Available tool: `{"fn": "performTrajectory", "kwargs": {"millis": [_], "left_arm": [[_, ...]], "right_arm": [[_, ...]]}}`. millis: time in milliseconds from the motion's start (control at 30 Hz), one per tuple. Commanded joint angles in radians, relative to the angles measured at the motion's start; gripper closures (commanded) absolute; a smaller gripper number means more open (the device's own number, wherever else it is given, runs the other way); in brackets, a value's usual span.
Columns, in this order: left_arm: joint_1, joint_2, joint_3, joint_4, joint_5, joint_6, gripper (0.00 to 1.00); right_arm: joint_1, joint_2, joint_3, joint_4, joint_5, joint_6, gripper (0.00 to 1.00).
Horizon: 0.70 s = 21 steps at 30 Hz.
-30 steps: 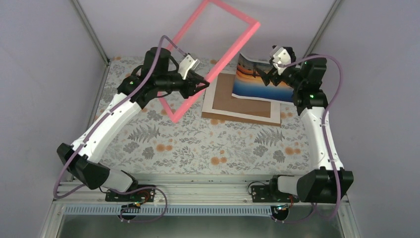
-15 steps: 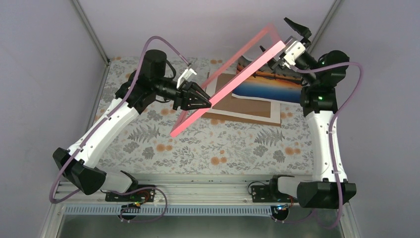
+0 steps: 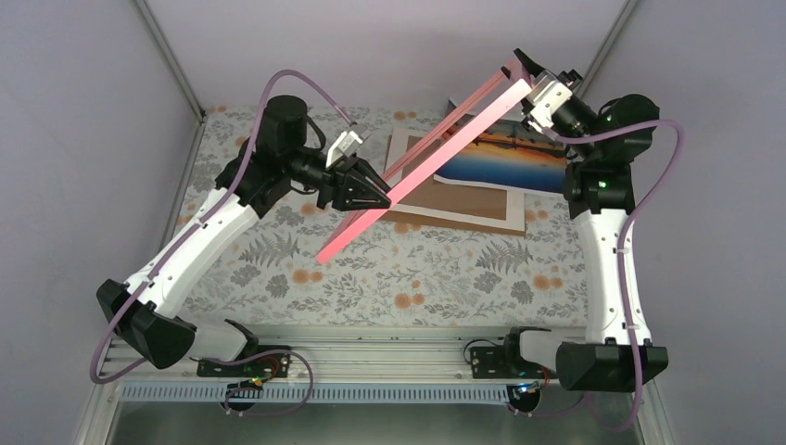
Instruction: Put the photo into the frame
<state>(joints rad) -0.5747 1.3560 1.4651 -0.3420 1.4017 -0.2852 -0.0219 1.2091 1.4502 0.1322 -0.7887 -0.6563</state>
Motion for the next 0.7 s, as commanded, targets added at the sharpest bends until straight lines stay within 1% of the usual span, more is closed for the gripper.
{"fn": "performTrajectory", "kwargs": {"millis": [0, 33, 67, 133, 167, 200, 333, 433, 533, 667], "left_arm": [[0.037, -0.044, 0.024, 0.037, -0.078, 0.066, 0.83], [0.052, -0.045, 0.039, -0.005, -0.128, 0.098, 0.74], [0.064, -0.045, 0.057, -0.060, -0.184, 0.132, 0.58], [0.083, -0.048, 0.098, -0.134, -0.313, 0.192, 0.10], [0.086, -0.049, 0.120, -0.169, -0.378, 0.246, 0.01], [0.087, -0.051, 0.144, -0.196, -0.435, 0.292, 0.00], [0.085, -0.042, 0.240, -0.282, -0.689, 0.439, 0.00], [0.073, -0.014, 0.331, -0.366, -0.829, 0.551, 0.00], [0.057, 0.033, 0.461, -0.501, -0.882, 0.661, 0.00], [0.038, 0.100, 0.612, -0.647, -0.858, 0.748, 0.00]], "right_arm": [[0.005, -0.015, 0.011, -0.028, 0.058, 0.004, 0.96], [0.006, -0.011, 0.016, -0.040, 0.072, 0.004, 0.97], [0.006, -0.005, 0.025, -0.053, 0.090, 0.006, 0.97], [0.006, 0.015, 0.062, -0.113, 0.121, 0.015, 0.97], [0.007, 0.027, 0.086, -0.145, 0.139, 0.023, 0.97], [0.006, 0.037, 0.107, -0.175, 0.156, 0.031, 0.97], [0.006, 0.070, 0.163, -0.265, 0.232, 0.045, 0.97], [0.007, 0.098, 0.211, -0.357, 0.272, 0.040, 0.97], [0.007, 0.108, 0.222, -0.404, 0.310, 0.012, 0.97], [0.007, 0.118, 0.222, -0.445, 0.337, -0.017, 0.97]]}}
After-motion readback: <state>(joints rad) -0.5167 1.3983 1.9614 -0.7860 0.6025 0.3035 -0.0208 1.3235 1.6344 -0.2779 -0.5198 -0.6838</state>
